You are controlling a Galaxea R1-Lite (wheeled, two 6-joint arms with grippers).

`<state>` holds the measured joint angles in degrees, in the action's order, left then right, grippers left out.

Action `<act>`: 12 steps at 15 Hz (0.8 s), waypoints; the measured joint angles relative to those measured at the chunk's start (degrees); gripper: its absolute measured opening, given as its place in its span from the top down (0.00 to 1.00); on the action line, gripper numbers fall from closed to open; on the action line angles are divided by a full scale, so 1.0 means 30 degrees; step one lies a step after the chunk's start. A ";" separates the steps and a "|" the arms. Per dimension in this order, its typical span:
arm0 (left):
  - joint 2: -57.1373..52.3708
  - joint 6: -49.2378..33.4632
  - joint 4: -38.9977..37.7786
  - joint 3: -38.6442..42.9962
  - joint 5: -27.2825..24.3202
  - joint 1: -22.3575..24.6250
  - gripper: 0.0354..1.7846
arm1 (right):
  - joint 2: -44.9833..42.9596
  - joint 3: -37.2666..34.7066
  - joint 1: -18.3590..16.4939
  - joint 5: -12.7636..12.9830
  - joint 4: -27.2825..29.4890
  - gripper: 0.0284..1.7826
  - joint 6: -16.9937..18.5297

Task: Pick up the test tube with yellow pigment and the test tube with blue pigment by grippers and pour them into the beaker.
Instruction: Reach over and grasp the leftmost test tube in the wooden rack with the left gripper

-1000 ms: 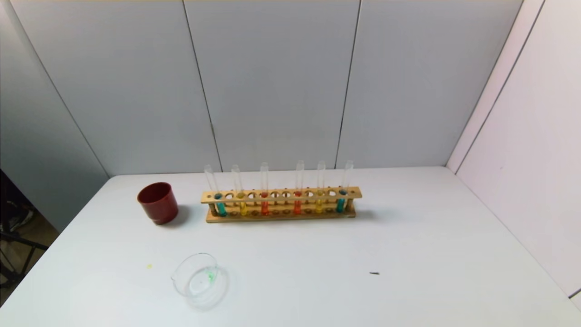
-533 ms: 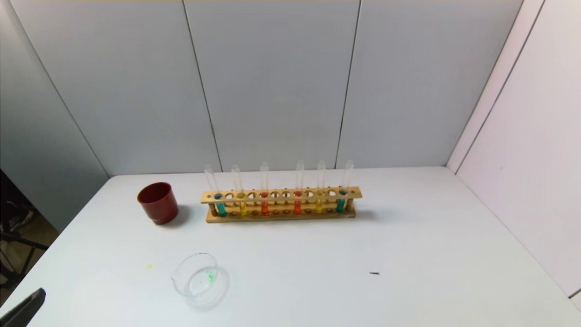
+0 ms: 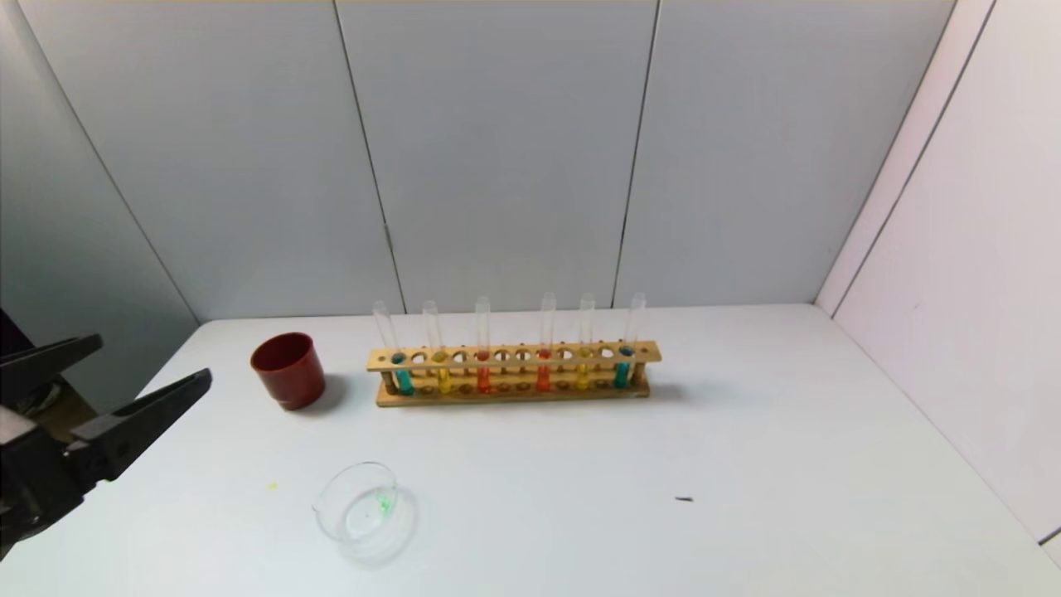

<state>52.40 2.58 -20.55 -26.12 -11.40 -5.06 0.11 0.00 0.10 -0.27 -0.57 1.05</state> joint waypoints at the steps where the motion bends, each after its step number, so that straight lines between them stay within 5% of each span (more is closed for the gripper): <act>1: 0.1077 -0.0037 -0.0711 -0.0203 0.0000 -0.0289 0.02 | 0.0000 0.0000 0.0000 0.0000 -0.0008 0.02 0.0000; 12: 1.2256 -0.0020 -0.5018 -0.4657 0.0833 -0.1223 0.02 | 0.0000 0.0000 0.0000 -0.0008 -0.0008 0.02 0.0000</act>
<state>89.16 2.52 -35.61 -40.09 -8.90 -8.73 0.11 0.00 0.10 -0.29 -0.60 1.05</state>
